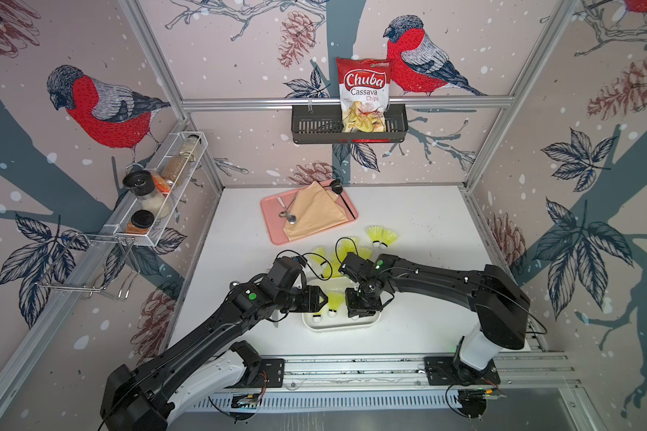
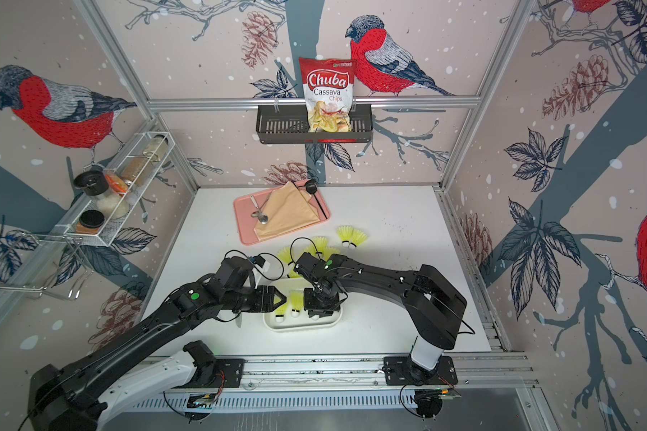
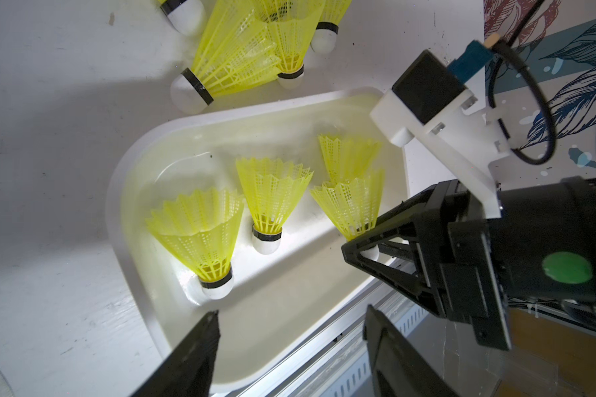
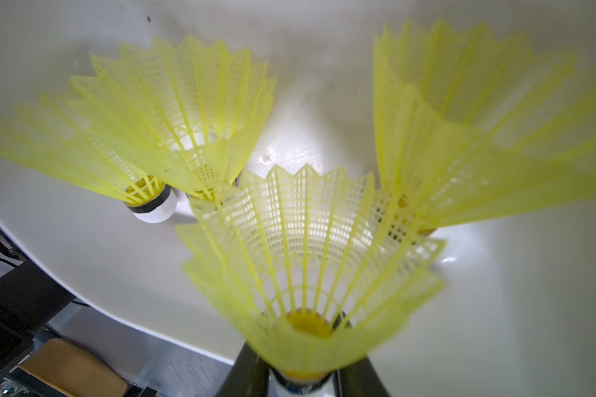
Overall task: Put the shuttlecocks into the storage box
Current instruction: Place the shuttlecock in the storage box, then pick up the shuttlecock at the center of the board.
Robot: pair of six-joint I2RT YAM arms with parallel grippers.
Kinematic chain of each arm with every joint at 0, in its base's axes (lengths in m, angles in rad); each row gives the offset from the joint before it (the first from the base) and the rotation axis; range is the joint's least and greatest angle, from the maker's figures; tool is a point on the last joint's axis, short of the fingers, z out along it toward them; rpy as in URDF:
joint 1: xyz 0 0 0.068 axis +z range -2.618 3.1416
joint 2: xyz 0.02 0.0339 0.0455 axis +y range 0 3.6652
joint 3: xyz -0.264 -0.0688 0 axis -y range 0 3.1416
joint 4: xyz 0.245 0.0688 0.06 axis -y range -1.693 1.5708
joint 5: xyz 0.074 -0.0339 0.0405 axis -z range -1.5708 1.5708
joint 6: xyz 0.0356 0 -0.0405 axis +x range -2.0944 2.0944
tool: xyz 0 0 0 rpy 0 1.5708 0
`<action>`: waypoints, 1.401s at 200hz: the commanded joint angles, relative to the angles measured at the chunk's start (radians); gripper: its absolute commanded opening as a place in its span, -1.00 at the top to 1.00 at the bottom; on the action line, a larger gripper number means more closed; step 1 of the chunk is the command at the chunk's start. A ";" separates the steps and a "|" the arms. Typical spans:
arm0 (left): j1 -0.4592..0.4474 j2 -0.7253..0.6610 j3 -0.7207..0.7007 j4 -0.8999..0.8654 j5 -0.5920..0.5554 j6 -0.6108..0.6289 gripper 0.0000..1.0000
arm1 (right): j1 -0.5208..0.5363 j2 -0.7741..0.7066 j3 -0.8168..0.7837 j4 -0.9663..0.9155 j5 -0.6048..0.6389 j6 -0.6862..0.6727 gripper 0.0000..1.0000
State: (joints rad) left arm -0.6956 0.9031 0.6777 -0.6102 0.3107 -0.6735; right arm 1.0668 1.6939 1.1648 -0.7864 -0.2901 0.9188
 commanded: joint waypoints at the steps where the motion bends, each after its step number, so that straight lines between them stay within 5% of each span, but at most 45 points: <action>1: -0.001 -0.001 -0.007 0.027 -0.006 0.004 -0.39 | 0.007 0.015 0.009 0.006 0.017 -0.001 0.42; 62: -0.001 -0.003 -0.006 0.036 -0.009 -0.004 -0.39 | 0.016 0.031 0.009 -0.007 0.043 -0.005 -0.04; 193: -0.001 -0.007 0.021 0.043 -0.011 -0.036 -0.38 | 0.008 -0.046 0.064 -0.088 0.114 0.012 -0.03; 236: 0.012 0.035 0.118 0.095 -0.022 -0.095 -0.39 | -0.114 -0.103 0.190 -0.191 0.192 -0.028 -0.02; 280: 0.126 0.194 0.277 0.152 0.065 -0.067 -0.39 | -0.307 -0.114 0.292 -0.214 0.272 -0.108 -0.01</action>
State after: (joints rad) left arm -0.6167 1.0393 0.8948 -0.5350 0.3183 -0.7528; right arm 0.8326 1.5799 1.4235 -0.9592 -0.0902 0.8742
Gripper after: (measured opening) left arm 0.692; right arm 0.504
